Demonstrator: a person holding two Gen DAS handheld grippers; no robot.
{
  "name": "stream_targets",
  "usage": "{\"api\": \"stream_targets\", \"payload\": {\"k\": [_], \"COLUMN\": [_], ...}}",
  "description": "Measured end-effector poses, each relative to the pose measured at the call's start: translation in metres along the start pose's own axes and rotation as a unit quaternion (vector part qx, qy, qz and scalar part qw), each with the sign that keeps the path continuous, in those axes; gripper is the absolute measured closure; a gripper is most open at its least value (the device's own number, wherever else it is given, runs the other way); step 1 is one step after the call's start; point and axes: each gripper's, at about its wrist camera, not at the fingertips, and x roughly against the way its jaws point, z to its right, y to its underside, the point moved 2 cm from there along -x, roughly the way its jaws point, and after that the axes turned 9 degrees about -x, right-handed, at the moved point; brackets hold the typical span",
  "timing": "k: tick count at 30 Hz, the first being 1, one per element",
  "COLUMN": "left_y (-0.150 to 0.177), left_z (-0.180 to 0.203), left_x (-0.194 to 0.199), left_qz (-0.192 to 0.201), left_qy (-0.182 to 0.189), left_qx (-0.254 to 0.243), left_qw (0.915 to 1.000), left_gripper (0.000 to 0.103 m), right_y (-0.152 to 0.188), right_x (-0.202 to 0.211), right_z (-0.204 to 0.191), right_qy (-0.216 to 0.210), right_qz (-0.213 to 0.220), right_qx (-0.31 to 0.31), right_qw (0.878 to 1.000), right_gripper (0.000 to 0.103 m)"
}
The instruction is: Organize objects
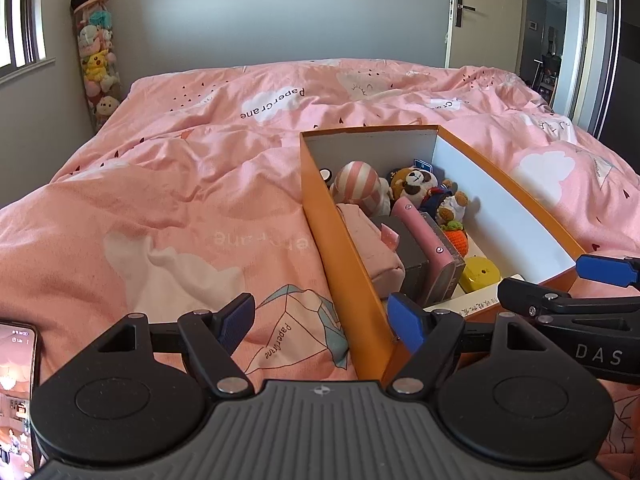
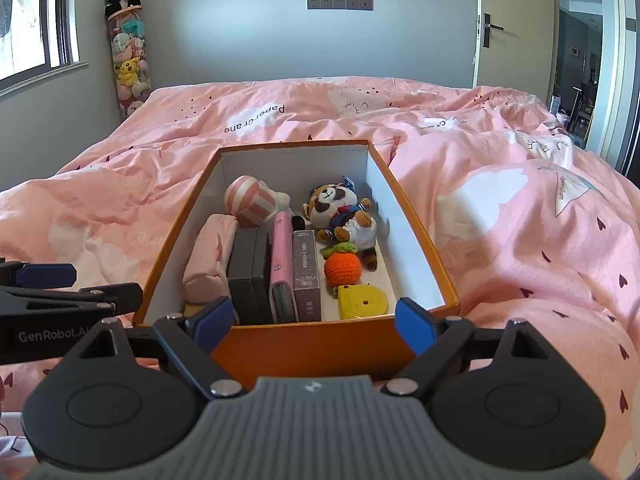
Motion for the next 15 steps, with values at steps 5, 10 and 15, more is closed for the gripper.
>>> {"api": "stream_targets", "payload": {"k": [5, 10, 15], "left_y": [0.0007, 0.0008, 0.0008], "left_z": [-0.0012, -0.0015, -0.0016], "left_x": [-0.0013, -0.0013, -0.0013], "left_qz": [-0.004, -0.003, -0.004], "left_qy": [0.002, 0.002, 0.001], "left_qx": [0.003, 0.003, 0.003], "left_qw": [1.0000, 1.0000, 1.0000], "left_gripper": [0.014, 0.014, 0.014], "right_y": [0.0012, 0.0014, 0.0015], "right_x": [-0.0015, -0.0016, -0.0018], "right_z": [-0.0005, -0.0006, -0.0006], "right_qy": [-0.001, -0.001, -0.001], "right_qz": [-0.003, -0.003, -0.004], "right_qx": [0.003, 0.004, 0.004], "right_qw": [1.000, 1.000, 1.000], "right_gripper": [0.014, 0.014, 0.014]}}
